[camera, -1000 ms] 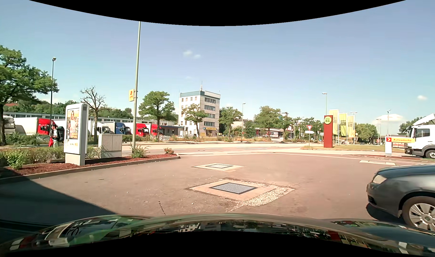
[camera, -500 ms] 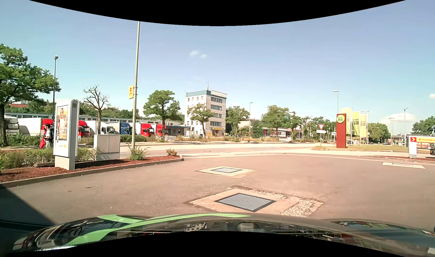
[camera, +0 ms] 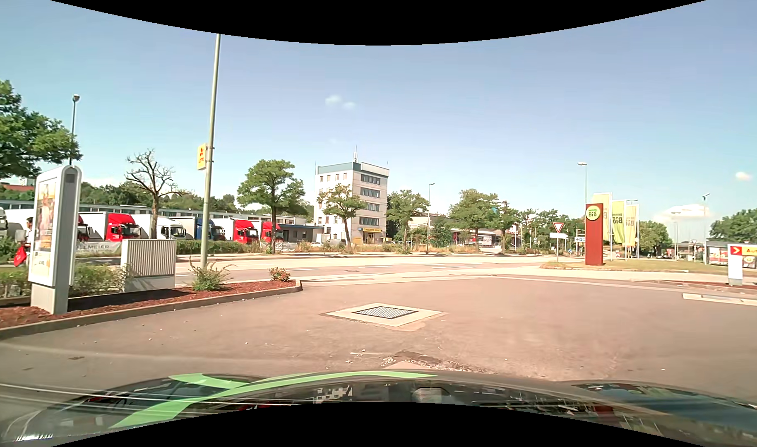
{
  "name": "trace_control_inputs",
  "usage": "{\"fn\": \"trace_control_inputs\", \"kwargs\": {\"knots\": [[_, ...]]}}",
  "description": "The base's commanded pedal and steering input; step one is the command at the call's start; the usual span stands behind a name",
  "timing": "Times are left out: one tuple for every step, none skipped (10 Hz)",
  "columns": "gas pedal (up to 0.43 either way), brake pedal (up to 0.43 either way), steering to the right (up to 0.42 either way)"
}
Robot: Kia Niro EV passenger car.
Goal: Follow the waypoints while adhering to traffic rules and regulations
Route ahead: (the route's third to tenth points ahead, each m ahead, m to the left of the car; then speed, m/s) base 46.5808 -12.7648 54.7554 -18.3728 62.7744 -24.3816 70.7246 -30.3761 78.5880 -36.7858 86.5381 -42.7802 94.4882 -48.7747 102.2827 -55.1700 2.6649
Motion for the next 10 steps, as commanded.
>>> {"fn": "trace_control_inputs", "kwargs": {"knots": [[0.059, 0.0, 0.15], [0.059, 0.0, 0.165], [0.059, 0.0, 0.17], [0.059, 0.0, 0.173], [0.059, 0.0, 0.176], [0.059, 0.0, 0.181], [0.059, 0.0, 0.182], [0.067, 0.0, 0.182], [0.067, 0.0, 0.184], [0.067, 0.0, 0.192]]}}
